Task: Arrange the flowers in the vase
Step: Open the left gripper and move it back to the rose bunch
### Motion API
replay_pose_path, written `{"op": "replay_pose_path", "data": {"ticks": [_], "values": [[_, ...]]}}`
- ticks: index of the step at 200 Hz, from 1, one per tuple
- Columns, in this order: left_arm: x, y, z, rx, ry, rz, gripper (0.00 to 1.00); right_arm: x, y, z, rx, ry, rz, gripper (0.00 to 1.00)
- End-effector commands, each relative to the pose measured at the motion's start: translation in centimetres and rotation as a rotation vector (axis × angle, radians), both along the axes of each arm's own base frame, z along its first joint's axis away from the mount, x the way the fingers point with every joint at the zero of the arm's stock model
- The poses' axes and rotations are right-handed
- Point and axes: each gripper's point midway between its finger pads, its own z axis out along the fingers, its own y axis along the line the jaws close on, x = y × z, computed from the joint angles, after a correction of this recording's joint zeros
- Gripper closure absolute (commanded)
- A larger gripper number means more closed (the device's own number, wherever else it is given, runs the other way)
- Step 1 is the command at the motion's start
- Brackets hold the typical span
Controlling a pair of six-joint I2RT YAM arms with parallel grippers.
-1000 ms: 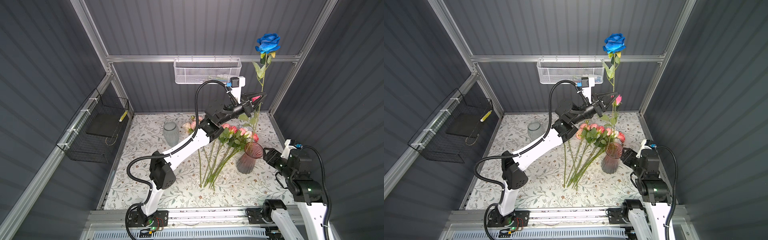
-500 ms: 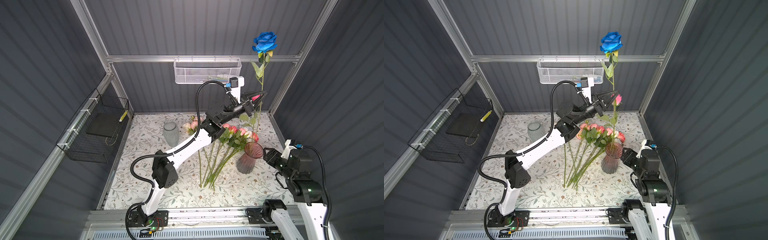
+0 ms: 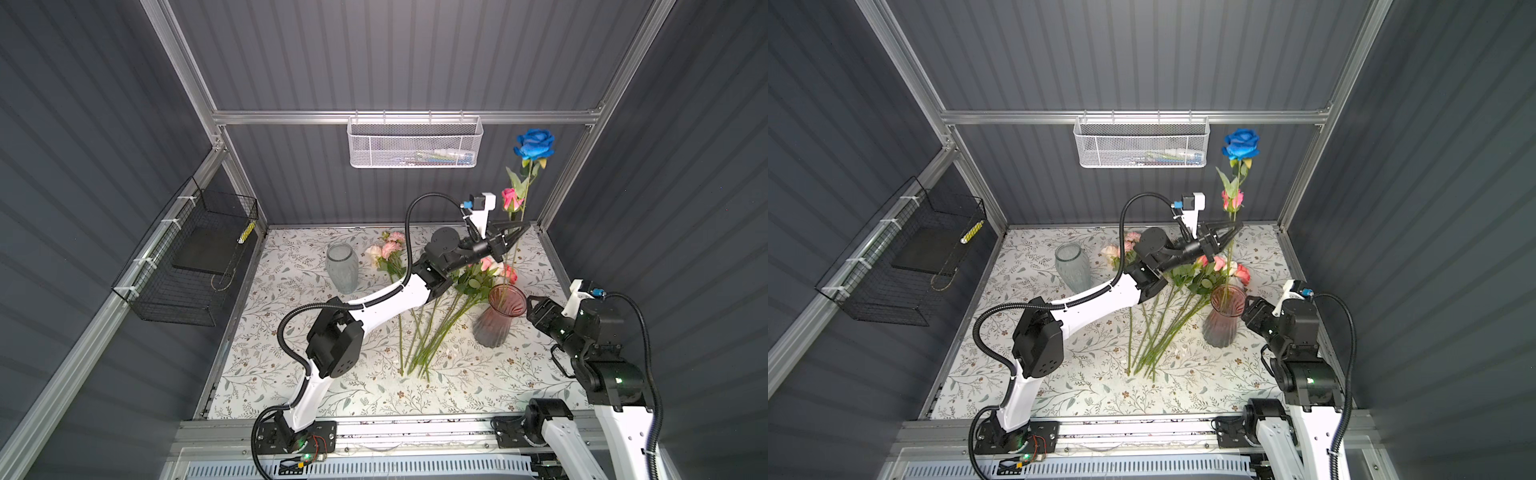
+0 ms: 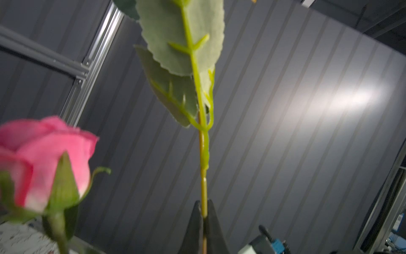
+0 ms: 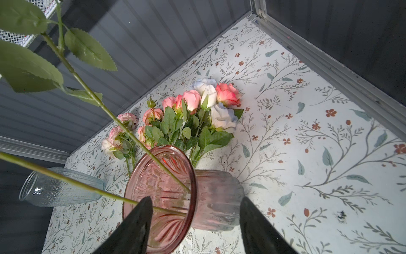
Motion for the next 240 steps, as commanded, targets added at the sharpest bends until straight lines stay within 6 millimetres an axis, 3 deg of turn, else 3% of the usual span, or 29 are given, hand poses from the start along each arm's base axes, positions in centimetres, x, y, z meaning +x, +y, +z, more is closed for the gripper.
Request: {"op": "replay_pose_path", "data": {"ticks": [1, 8, 18, 39, 72, 105, 108, 127, 139, 151, 173, 191, 205, 232, 235, 240], "values": [[-2.3, 1.8, 2.2, -0.007, -0.088, 0.017, 0.86, 0.0, 0.2, 0.1, -0.004, -0.011, 0.014, 0.34], [-2.4, 1.8, 1.2, 0.022, -0.088, 0.02, 0.79, 0.1, 0.2, 0.2, -0.003, -0.012, 0.013, 0.34], [-2.7, 1.9, -0.1, 0.069, -0.084, 0.024, 0.6, 0.0, 0.2, 0.2, -0.003, -0.011, 0.014, 0.33], [-3.3, 2.2, -2.1, 0.167, -0.089, 0.031, 0.41, 0.1, 0.2, 0.2, -0.005, -0.011, 0.014, 0.33], [-3.4, 3.8, -3.5, 0.283, -0.079, 0.088, 0.26, 0.2, 0.3, 0.1, 0.005, -0.01, 0.017, 0.33], [-3.9, 7.7, -4.5, 0.401, -0.098, 0.195, 0.23, 0.0, 0.4, 0.6, 0.012, -0.021, 0.022, 0.33], [-3.7, 8.3, -6.0, 0.441, -0.088, 0.215, 0.22, 0.0, 0.4, 0.7, 0.012, -0.023, 0.022, 0.33], [-2.1, 12.9, -8.5, 0.572, -0.062, 0.427, 0.18, -0.3, 0.5, 0.9, 0.011, -0.028, 0.029, 0.33], [-0.4, 16.0, -10.3, 0.656, -0.009, 0.56, 0.21, -0.5, 0.6, 0.9, 0.01, -0.025, 0.034, 0.35], [2.0, 19.4, -13.6, 0.789, 0.113, 0.671, 0.28, -0.5, 0.7, 0.7, 0.01, -0.019, 0.04, 0.36], [5.4, 24.1, -21.2, 0.96, 0.422, 0.723, 0.5, -0.3, 0.8, 0.2, 0.011, -0.008, 0.048, 0.4], [6.6, 25.2, -26.0, 1.041, 0.582, 0.697, 0.57, 0.0, 1.0, -0.1, 0.017, 0.002, 0.057, 0.42], [7.3, 25.3, -28.8, 1.105, 0.652, 0.692, 0.54, 0.1, 1.1, -0.1, 0.016, 0.006, 0.062, 0.42], [8.4, 25.4, -33.6, 1.16, 0.804, 0.641, 0.5, 0.1, 1.0, -0.2, 0.013, 0.008, 0.057, 0.42], [9.1, 24.7, -32.9, 1.133, 0.799, 0.637, 0.5, 0.2, 1.0, -0.3, 0.012, 0.009, 0.058, 0.42], [9.5, 24.5, -33.4, 1.128, 0.814, 0.628, 0.5, 0.1, 1.0, -0.3, 0.011, 0.01, 0.059, 0.41]]}}
